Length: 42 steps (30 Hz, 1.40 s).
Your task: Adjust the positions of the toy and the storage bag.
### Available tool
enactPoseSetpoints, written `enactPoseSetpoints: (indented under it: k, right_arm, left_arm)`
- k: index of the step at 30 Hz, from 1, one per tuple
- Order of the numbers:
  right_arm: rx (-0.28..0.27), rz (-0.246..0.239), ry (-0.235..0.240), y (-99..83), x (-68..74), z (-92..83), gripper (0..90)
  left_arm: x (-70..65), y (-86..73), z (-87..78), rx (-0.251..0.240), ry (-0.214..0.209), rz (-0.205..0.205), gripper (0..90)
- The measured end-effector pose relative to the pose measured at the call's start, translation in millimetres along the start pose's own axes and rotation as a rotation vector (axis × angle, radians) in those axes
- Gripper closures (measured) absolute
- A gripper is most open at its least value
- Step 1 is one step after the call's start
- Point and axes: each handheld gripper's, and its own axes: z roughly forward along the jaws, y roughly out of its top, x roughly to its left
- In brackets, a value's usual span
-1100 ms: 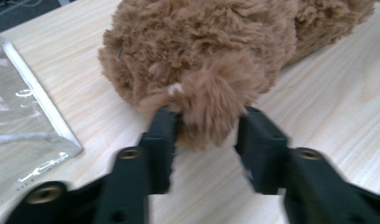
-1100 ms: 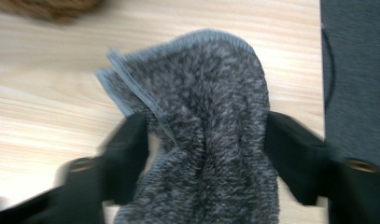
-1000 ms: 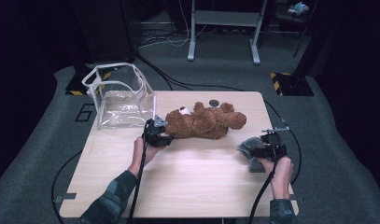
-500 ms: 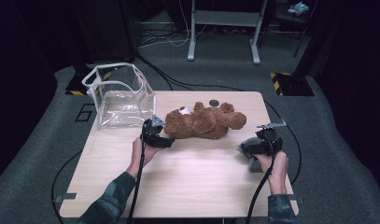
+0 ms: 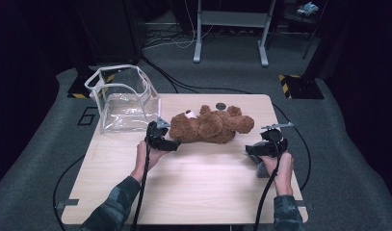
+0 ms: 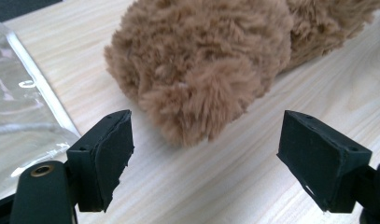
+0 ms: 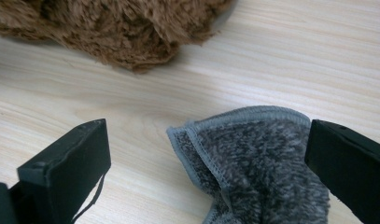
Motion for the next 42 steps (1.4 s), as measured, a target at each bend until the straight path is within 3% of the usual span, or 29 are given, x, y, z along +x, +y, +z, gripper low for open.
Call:
enactPoseSetpoints:
  k: [7,12,21,24,27,31,35,41,42]
  right_arm:
    - [-0.023,0.001,0.018,13.7,-0.2,-0.5,0.0]
    - [-0.019,-0.007,0.019,21.7,0.7,0.9,0.0]
    - [-0.027,-0.015,0.021,33.4,0.9,5.0,0.0]
    - [-0.032,-0.009,0.020,36.1,-1.2,6.8,0.0]
    - [-0.030,0.002,0.025,38.8,-2.1,8.9,0.0]
    - [-0.036,0.000,0.027,44.6,-3.6,13.2,3.5]
    - [-0.037,-0.006,0.032,51.6,-5.0,20.1,11.0]
    - [-0.032,0.020,0.042,60.6,-8.8,30.0,15.7]
    - [-0.017,0.028,0.046,62.9,-6.9,33.8,21.2]
  left_arm:
    - [-0.5,9.3,-0.5,0.000,-0.005,0.022,18.0]
    - [-3.4,14.4,-1.2,-0.014,-0.008,0.013,17.9]
    - [-14.4,29.2,0.3,-0.014,-0.016,0.049,17.1]
    - [-21.3,35.2,0.6,-0.037,-0.014,0.057,16.9]
    - [-24.2,39.2,2.8,-0.031,-0.016,0.065,16.9]
    - [-17.7,33.9,8.5,0.008,-0.004,0.057,17.8]
    - [-11.8,26.7,10.5,0.027,-0.011,0.038,20.8]
    - [-8.9,25.1,8.7,0.035,-0.002,0.033,38.9]
    - [-8.0,24.7,8.8,0.042,0.003,0.037,43.3]
